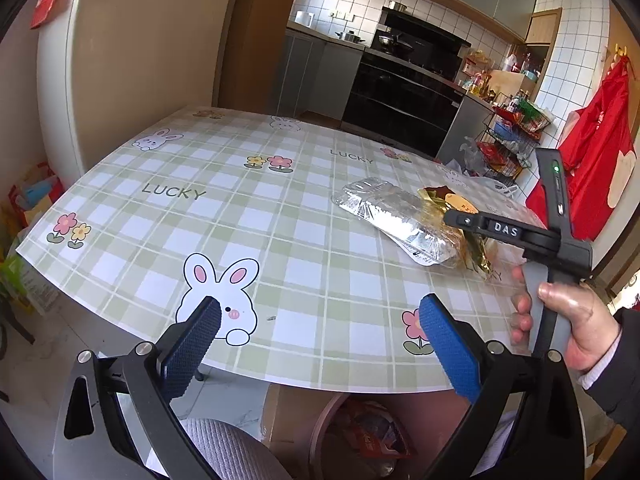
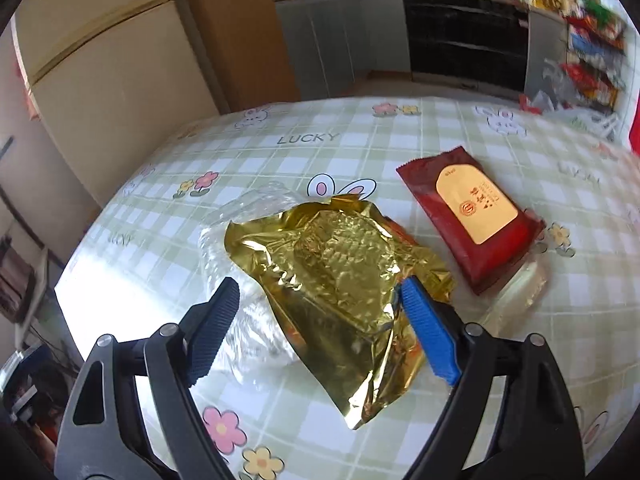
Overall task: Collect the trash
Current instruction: 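Reach to the gold foil bag and grasp it with the right tool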
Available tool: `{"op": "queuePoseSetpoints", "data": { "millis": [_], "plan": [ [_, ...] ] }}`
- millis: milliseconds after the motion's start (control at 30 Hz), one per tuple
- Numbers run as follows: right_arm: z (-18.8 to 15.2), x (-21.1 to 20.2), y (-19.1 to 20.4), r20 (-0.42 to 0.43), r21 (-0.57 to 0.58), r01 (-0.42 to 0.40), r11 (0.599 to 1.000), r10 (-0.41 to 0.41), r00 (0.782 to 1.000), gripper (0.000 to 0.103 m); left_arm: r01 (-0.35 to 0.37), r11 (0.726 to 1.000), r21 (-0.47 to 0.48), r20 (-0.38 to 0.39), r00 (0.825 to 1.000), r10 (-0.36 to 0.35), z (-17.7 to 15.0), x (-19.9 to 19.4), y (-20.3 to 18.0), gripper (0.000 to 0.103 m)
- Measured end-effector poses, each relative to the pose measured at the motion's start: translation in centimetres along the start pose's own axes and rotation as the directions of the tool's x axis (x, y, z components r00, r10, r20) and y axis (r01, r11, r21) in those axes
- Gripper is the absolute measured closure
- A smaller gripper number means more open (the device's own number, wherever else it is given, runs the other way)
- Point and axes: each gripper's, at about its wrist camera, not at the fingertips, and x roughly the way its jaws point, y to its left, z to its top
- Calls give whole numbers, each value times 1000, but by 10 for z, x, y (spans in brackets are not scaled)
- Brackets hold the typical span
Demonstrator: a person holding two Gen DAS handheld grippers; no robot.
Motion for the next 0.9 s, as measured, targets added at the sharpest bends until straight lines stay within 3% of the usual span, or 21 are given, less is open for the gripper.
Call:
{"op": "queuePoseSetpoints", "data": {
  "millis": [167,367,533,633,700,900],
  "plan": [
    [2,13,-17,-48,93,-14,996,19,999,22,36,999,-22,-23,999,-37,1,12,-1,6],
    [0,1,-27,-42,92,-28,995,31,999,37,63,998,-14,-25,998,-63,4,17,-8,6],
    [-6,-28,-35,19,91,-46,995,45,999,54,94,995,-27,-39,995,-95,5,17,-9,6],
    [-12,-49,-39,77,95,-46,994,39,996,56,147,986,-80,-57,987,-152,7,18,-5,7],
    [-17,-63,-41,124,91,-29,995,17,992,56,180,977,-113,-69,980,-188,11,20,-2,14],
    [-35,-97,-54,217,166,-37,985,0,976,58,224,937,-268,-118,958,-262,28,41,6,23]
  ]
}}
